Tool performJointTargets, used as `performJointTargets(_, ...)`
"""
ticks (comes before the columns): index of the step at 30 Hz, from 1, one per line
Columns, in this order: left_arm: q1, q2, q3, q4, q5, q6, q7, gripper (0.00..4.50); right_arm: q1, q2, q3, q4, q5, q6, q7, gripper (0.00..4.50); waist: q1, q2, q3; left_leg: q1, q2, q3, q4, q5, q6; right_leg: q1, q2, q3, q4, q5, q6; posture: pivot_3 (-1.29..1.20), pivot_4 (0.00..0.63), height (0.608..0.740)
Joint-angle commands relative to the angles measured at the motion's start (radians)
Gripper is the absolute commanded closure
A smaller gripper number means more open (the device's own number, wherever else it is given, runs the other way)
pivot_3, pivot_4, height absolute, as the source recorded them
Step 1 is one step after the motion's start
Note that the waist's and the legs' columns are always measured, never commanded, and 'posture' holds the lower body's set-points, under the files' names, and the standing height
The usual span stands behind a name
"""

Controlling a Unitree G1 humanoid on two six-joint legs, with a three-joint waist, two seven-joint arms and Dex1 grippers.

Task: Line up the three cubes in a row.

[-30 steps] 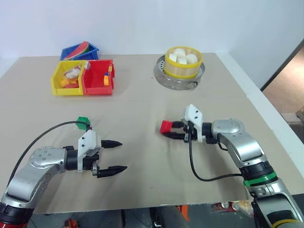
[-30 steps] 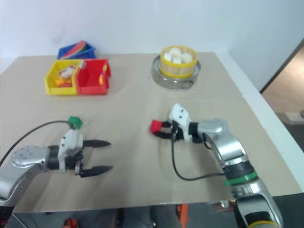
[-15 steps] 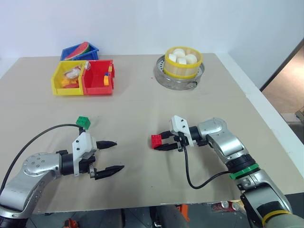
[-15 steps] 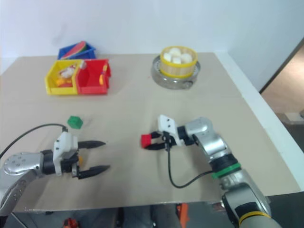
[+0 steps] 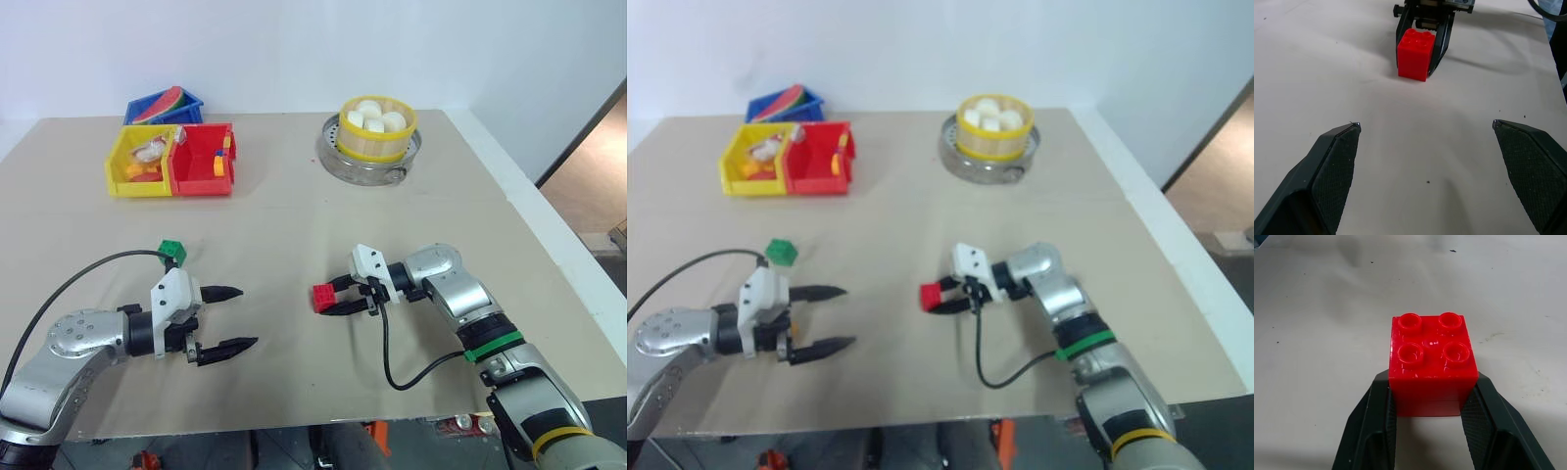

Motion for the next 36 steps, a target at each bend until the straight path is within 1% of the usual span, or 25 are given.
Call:
performJointTargets(1, -0.016, 0.006, 0.002, -0.019, -0.006, 0.004, 0.006, 0.00, -0.029, -0.004, -0.023, 0.011, 0.000, -0.004, 0.014, 1.97, 0.000, 0.000, 0.000, 0.000, 0.000, 0.000, 0.000, 0.000, 0.000, 0.000, 0.000, 0.000, 0.000, 0.000, 0.000, 0.00, 0.150, 0.740)
performJointTargets(3, -0.021, -0.002, 0.011, -0.018, -0.014, 0.011, 0.020, 0.00, -0.031, -0.001, -0.036, 0.009, 0.007, -0.019, 0.009, 1.25, 0.000, 0.000, 0.000, 0.000, 0.000, 0.000, 0.000, 0.000, 0.000, 0.000, 0.000, 0.000, 0.000, 0.000, 0.000, 0.00, 0.150, 0.740)
performJointTargets(5, -0.032, -0.009, 0.037, -0.015, -0.028, 0.029, 0.048, 0.00, -0.032, 0.003, -0.062, -0.025, 0.042, 0.013, 0.008, 0.51, 0.000, 0.000, 0.000, 0.000, 0.000, 0.000, 0.000, 0.000, 0.000, 0.000, 0.000, 0.000, 0.000, 0.000, 0.000, 0.00, 0.150, 0.740)
performJointTargets(6, -0.038, -0.007, 0.053, -0.012, -0.033, 0.038, 0.062, 0.00, -0.032, 0.004, -0.075, -0.047, 0.059, 0.029, 0.003, 0.23, 0.000, 0.000, 0.000, 0.000, 0.000, 0.000, 0.000, 0.000, 0.000, 0.000, 0.000, 0.000, 0.000, 0.000, 0.000, 0.00, 0.150, 0.740)
performJointTargets(7, -0.045, -0.005, 0.068, -0.008, -0.038, 0.044, 0.074, 0.00, -0.033, 0.002, -0.086, -0.069, 0.073, 0.053, 0.000, 0.03, 0.000, 0.000, 0.000, 0.000, 0.000, 0.000, 0.000, 0.000, 0.000, 0.000, 0.000, 0.000, 0.000, 0.000, 0.000, 0.00, 0.150, 0.740)
performJointTargets(12, -0.114, 0.000, 0.189, 0.042, -0.044, 0.131, 0.228, 0.00, -0.009, -0.037, -0.141, -0.239, 0.136, 0.188, -0.028, 0.03, 0.001, 0.000, 0.000, 0.000, 0.001, -0.001, 0.000, 0.000, 0.000, 0.000, 0.000, -0.001, 0.000, 0.000, 0.000, 0.00, 0.150, 0.740)
performJointTargets(16, -0.163, -0.027, 0.260, 0.063, -0.012, 0.238, 0.424, 0.00, 0.028, -0.046, -0.181, -0.352, 0.172, 0.241, -0.085, 0.03, 0.000, 0.000, 0.000, 0.000, 0.001, -0.002, 0.000, 0.000, 0.000, 0.000, 0.000, -0.002, 0.000, 0.000, 0.000, 0.00, 0.150, 0.740)
performJointTargets(19, -0.177, -0.079, 0.268, 0.057, 0.012, 0.284, 0.551, 0.00, 0.048, -0.046, -0.192, -0.386, 0.168, 0.236, -0.120, 0.03, 0.001, 0.000, 0.000, -0.001, 0.001, -0.001, 0.000, 0.000, 0.000, 0.000, -0.001, -0.001, 0.000, 0.000, 0.000, 0.00, 0.150, 0.740)
performJointTargets(23, -0.217, -0.112, 0.245, 0.074, 0.066, 0.350, 0.673, 0.00, 0.065, -0.058, -0.185, -0.407, 0.155, 0.218, -0.141, 0.03, 0.002, 0.000, 0.000, -0.001, 0.000, -0.001, 0.000, 0.000, 0.000, 0.000, -0.001, -0.001, 0.000, 0.000, 0.000, 0.00, 0.150, 0.740)
performJointTargets(31, -0.289, -0.160, 0.221, 0.113, 0.070, 0.498, 0.768, 0.00, 0.061, -0.058, -0.191, -0.395, 0.151, 0.161, -0.162, 0.03, 0.001, 0.000, 0.000, -0.001, -0.001, -0.001, 0.001, 0.001, -0.001, 0.000, -0.001, 0.000, 0.000, 0.001, 0.001, 0.00, 0.150, 0.740)
performJointTargets(36, -0.308, -0.151, 0.203, 0.126, 0.077, 0.559, 0.775, 0.00, 0.045, -0.054, -0.205, -0.389, 0.182, 0.161, -0.160, 0.03, 0.002, 0.000, 0.000, -0.001, -0.001, -0.002, 0.001, 0.001, -0.002, 0.000, -0.001, -0.001, 0.000, 0.001, 0.001, 0.00, 0.150, 0.740)
